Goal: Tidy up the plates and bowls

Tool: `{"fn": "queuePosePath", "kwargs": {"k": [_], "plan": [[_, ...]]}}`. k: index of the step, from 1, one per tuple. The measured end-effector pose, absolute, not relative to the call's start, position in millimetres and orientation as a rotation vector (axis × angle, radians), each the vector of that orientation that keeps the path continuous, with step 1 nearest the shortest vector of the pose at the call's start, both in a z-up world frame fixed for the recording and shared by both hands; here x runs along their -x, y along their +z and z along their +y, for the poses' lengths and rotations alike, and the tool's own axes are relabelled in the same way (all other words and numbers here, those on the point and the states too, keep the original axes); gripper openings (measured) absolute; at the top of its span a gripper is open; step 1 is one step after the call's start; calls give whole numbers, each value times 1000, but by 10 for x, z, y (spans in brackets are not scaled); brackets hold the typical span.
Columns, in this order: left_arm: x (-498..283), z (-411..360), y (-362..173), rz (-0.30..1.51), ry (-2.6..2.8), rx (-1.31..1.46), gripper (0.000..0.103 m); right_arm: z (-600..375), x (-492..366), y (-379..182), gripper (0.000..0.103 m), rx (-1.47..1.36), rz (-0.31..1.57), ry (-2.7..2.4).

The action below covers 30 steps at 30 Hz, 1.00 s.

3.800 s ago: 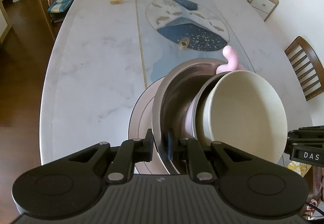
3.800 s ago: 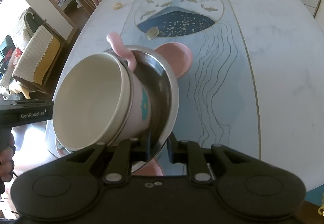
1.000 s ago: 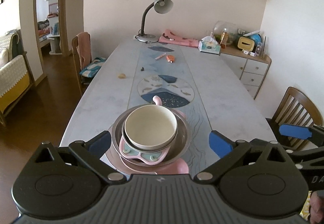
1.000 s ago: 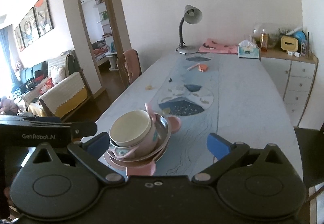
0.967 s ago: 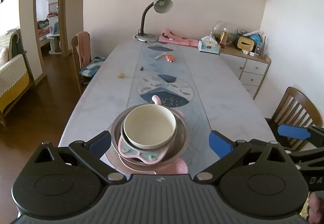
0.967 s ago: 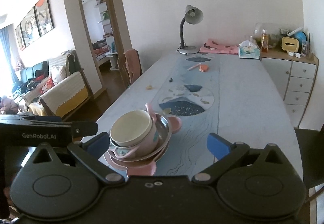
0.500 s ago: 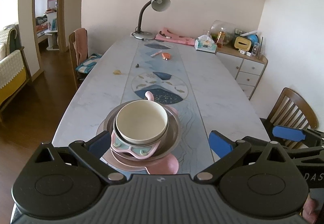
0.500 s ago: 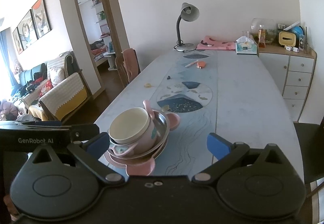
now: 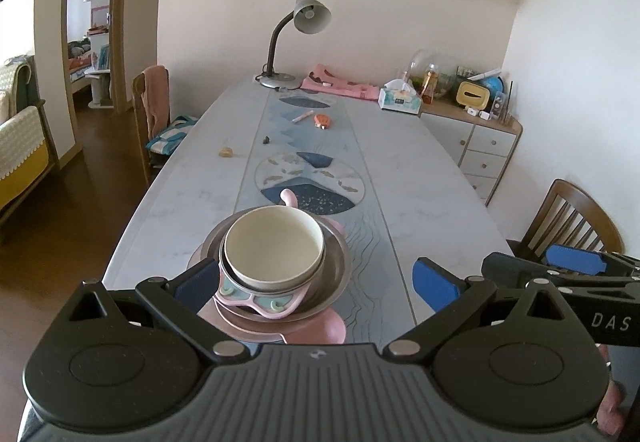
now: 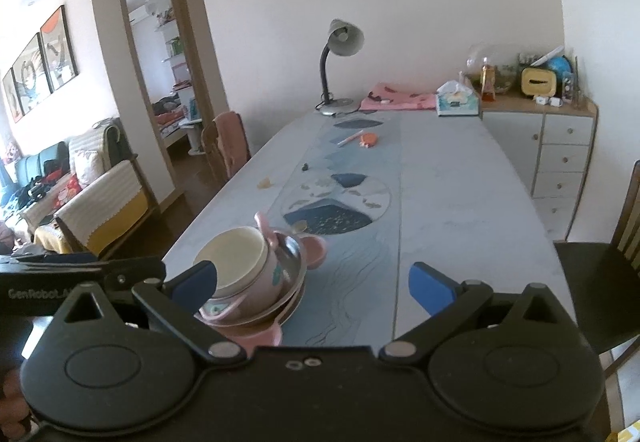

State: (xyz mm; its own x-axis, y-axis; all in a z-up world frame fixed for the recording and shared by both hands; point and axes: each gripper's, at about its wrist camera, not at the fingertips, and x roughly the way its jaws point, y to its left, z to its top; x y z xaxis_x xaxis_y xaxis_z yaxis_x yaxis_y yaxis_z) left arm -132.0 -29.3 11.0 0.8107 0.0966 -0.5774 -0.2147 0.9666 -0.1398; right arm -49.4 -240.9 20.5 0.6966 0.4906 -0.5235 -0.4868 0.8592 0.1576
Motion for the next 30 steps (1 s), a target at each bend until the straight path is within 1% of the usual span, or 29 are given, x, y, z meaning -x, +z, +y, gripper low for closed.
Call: {"fn": "queuePosePath", "kwargs": {"k": [14,30], "plan": [[1333,-327,123,603,185,202,103,-2416,500,219,103,-8,588,558],[1242,-376,44,650,188,220,103,-2427,414,201,103,7,625,571]]}}
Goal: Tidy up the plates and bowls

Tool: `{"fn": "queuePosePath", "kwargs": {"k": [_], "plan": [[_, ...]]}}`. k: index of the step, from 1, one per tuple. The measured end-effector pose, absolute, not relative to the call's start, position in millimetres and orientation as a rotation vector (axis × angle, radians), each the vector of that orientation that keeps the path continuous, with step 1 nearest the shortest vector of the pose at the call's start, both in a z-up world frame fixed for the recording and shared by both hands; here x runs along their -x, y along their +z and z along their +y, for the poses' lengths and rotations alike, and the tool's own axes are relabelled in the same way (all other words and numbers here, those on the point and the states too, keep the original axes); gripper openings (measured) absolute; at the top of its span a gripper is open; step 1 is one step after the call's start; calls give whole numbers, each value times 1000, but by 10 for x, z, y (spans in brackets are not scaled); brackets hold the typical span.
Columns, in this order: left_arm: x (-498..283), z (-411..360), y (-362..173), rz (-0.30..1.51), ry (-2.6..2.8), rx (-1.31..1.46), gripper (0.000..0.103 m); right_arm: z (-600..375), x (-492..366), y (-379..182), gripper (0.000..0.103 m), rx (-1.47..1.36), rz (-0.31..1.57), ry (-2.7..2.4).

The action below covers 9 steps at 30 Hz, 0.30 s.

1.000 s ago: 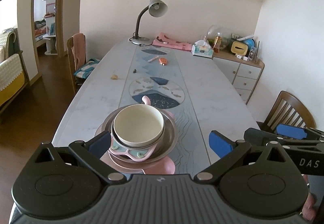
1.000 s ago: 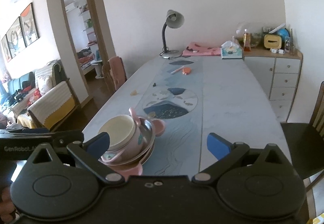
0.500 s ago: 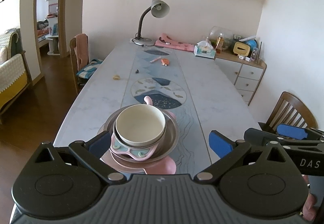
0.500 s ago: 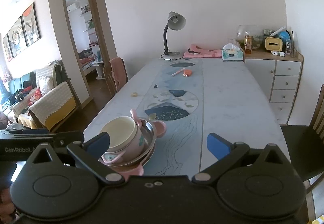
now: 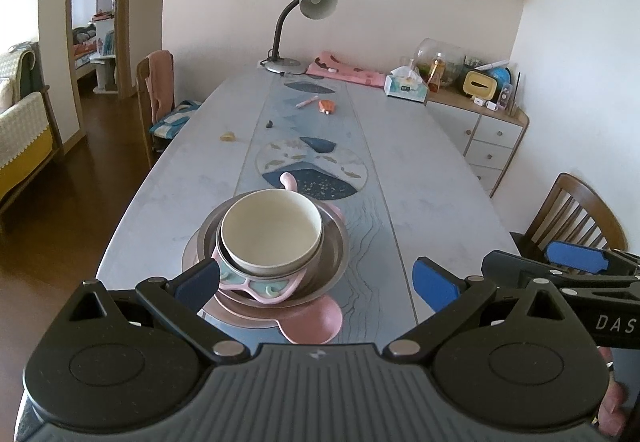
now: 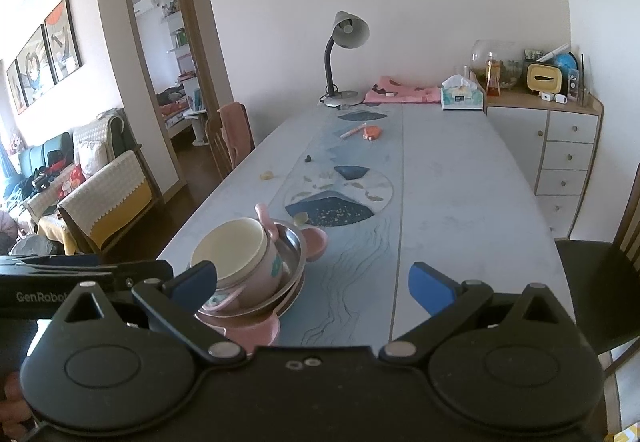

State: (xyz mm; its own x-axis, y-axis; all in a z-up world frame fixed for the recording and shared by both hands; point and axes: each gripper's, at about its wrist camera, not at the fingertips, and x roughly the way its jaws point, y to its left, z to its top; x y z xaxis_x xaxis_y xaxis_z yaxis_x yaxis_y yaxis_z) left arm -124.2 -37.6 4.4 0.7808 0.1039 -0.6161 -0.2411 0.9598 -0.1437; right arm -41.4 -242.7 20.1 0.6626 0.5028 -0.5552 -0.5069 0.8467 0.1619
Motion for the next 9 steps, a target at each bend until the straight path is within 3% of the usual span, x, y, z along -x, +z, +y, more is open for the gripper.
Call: {"fn": "queuePosePath", "kwargs": {"k": [9], "plan": [[1137,-353,2,676,195,217,103,-2398,366,173,103,10,638,577]]}}
